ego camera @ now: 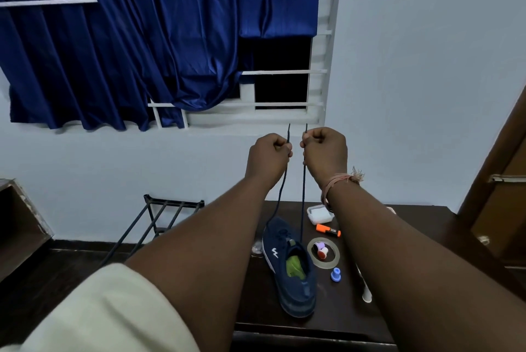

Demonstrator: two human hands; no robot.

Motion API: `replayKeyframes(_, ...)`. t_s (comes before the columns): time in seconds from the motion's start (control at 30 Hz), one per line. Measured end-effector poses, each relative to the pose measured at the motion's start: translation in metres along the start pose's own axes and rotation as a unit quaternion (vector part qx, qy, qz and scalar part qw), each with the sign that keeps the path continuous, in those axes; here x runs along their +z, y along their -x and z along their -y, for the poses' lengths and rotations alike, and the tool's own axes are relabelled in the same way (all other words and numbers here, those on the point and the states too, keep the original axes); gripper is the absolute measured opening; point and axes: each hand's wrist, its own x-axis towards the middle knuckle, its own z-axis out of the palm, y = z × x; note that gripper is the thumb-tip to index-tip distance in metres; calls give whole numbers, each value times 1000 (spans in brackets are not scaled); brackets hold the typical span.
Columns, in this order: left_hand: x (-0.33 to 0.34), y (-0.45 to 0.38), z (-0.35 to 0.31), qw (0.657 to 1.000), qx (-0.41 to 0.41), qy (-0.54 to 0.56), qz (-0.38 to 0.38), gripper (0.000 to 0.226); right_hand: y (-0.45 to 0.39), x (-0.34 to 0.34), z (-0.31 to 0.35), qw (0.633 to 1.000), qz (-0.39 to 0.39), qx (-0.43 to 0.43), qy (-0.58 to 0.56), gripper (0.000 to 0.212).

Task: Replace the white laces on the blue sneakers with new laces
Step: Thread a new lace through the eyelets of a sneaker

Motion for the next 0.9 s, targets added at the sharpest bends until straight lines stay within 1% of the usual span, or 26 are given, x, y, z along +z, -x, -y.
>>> replayKeyframes(0.27,2,0,-6,999,16,-36,8,4,-2,2,4,999,6,-4,36,17)
replayKeyframes(0.4,1,7,4,1000,11,-17,18,9,2,3,-7,999,28,7,30,16)
replayKeyframes(0.53,2,21,34,999,2,1,34,15,18,3,-29,997,56,40,19,8)
replayKeyframes(0.6,3,32,50,999,-17,9,37,16,27,6,-44,995,73,60,13,13)
replayKeyframes(0.73,14,52,87,992,-98,55,53,22,47,11,-84,984,149,94,29,19)
replayKeyframes(0.77,17,58,98,990,-113,67,58,20,55,11,-94,980,169,98,28,21)
replayKeyframes(0.83,24,73,117,986,-129,79,67,15,71,10,-115,974,199,107,24,22)
replayKeyframes(0.9,30,89,131,985,-143,80,57,16,87,7,-134,970,210,121,13,25)
